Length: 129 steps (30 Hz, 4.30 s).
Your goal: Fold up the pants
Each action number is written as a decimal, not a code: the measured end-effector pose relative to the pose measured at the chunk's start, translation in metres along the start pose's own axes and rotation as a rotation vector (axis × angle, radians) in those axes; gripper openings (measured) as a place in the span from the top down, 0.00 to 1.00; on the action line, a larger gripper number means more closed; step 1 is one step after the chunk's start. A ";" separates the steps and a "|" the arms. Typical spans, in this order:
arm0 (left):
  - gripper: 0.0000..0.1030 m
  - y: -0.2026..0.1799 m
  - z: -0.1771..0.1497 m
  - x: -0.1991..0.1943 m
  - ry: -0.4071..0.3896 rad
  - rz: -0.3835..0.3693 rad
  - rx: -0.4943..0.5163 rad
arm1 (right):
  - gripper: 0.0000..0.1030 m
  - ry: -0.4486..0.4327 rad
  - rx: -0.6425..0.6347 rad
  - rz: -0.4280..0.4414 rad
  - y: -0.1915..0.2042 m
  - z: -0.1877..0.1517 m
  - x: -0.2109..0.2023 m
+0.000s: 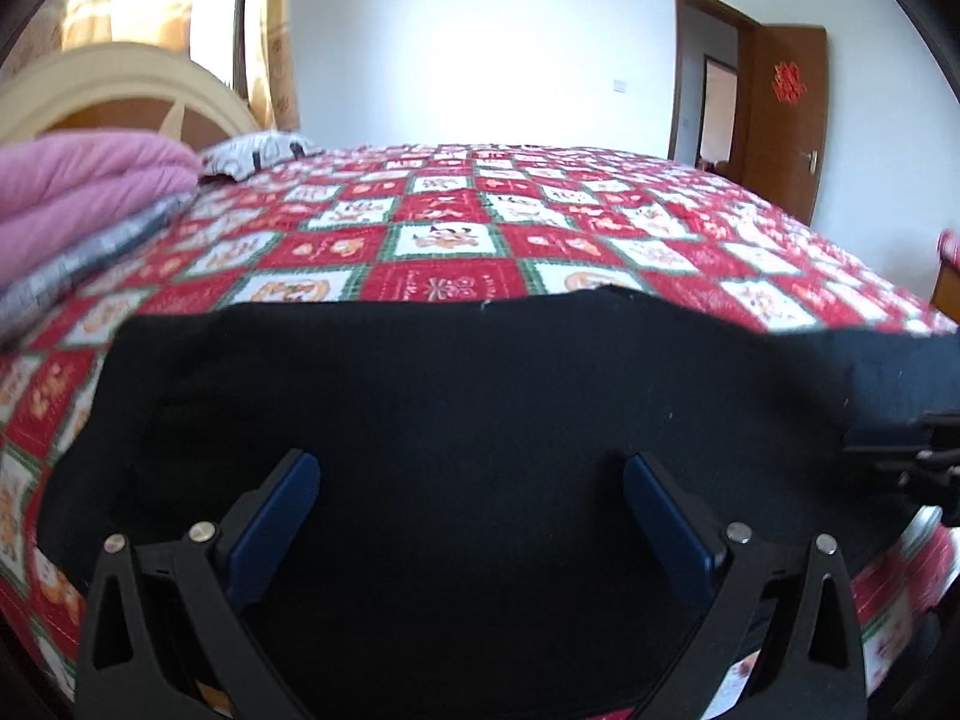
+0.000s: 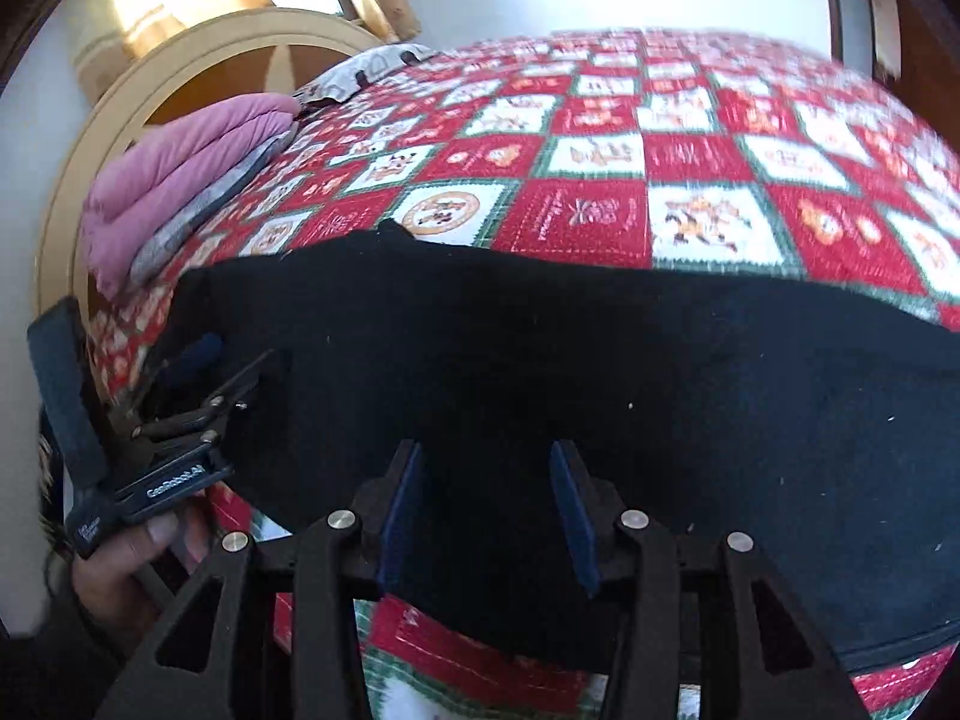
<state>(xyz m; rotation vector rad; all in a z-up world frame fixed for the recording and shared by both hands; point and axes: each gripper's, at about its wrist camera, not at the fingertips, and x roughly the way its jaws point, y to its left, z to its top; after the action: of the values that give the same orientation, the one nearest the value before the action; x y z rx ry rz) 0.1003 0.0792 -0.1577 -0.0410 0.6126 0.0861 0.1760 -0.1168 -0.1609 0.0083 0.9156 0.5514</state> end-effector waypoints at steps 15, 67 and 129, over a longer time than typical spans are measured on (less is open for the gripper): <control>0.00 0.005 -0.006 -0.012 0.033 0.028 -0.008 | 0.52 -0.078 0.123 -0.002 -0.043 -0.035 -0.037; 0.00 -0.242 0.033 0.022 0.216 -0.390 0.285 | 0.52 -0.350 0.696 -0.489 -0.373 -0.076 -0.302; 0.00 -0.247 0.028 0.021 0.162 -0.386 0.293 | 0.97 -0.269 0.576 -0.529 -0.378 -0.091 -0.275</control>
<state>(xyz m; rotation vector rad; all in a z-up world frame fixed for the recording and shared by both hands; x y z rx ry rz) 0.1567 -0.1632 -0.1439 0.1193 0.7640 -0.3837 0.1449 -0.5881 -0.0999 0.3429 0.7454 -0.2130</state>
